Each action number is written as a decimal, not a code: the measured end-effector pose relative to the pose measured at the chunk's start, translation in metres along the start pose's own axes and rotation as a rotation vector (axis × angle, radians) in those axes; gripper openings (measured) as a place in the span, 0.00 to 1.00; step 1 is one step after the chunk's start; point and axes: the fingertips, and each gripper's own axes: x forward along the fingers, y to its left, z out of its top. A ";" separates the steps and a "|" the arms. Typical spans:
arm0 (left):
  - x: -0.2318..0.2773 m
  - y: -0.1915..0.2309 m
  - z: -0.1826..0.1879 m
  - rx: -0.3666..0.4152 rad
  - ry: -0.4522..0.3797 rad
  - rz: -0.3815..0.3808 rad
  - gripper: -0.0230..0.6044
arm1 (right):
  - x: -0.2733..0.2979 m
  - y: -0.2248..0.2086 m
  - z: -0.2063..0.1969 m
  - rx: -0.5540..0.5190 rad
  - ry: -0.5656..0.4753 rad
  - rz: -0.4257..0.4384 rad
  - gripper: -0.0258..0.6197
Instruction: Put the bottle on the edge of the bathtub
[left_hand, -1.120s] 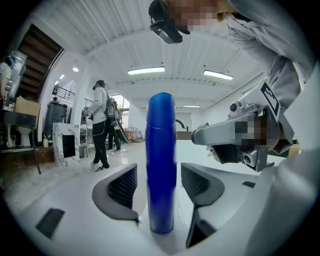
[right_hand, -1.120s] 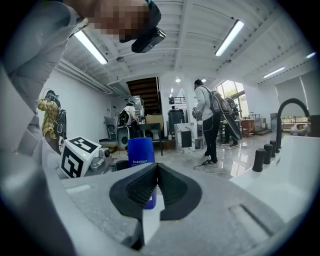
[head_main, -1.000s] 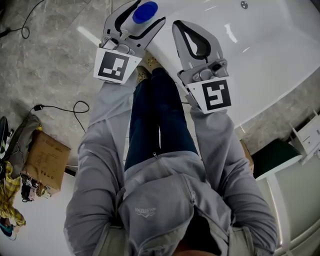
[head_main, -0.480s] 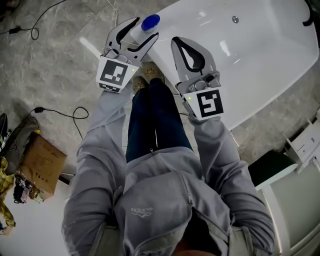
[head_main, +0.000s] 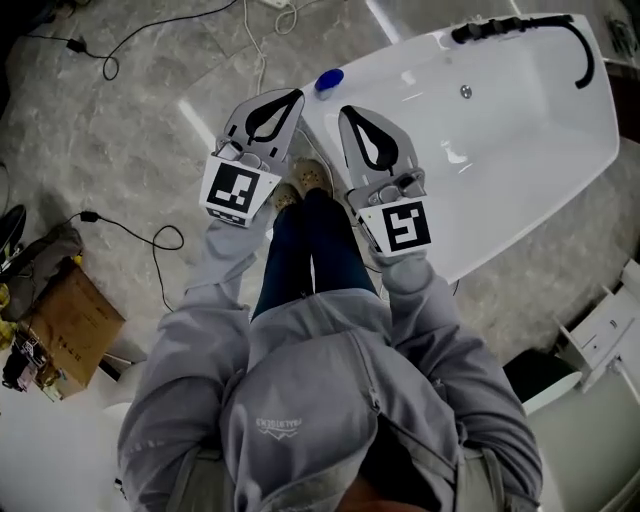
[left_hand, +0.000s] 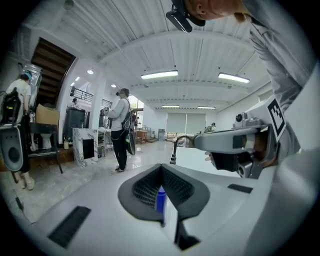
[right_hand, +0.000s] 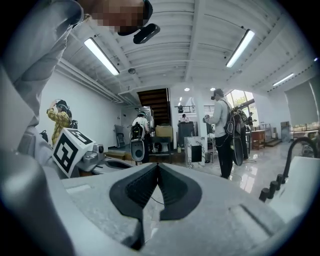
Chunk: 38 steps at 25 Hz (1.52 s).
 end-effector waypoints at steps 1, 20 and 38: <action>-0.010 -0.002 0.013 -0.004 -0.013 0.012 0.05 | 0.000 0.005 0.011 -0.008 -0.006 0.012 0.04; -0.267 0.036 0.173 -0.029 -0.186 0.518 0.04 | -0.002 0.144 0.174 -0.070 -0.103 0.140 0.04; -0.340 0.026 0.183 -0.049 -0.194 0.789 0.04 | 0.001 0.199 0.190 -0.133 -0.089 0.263 0.04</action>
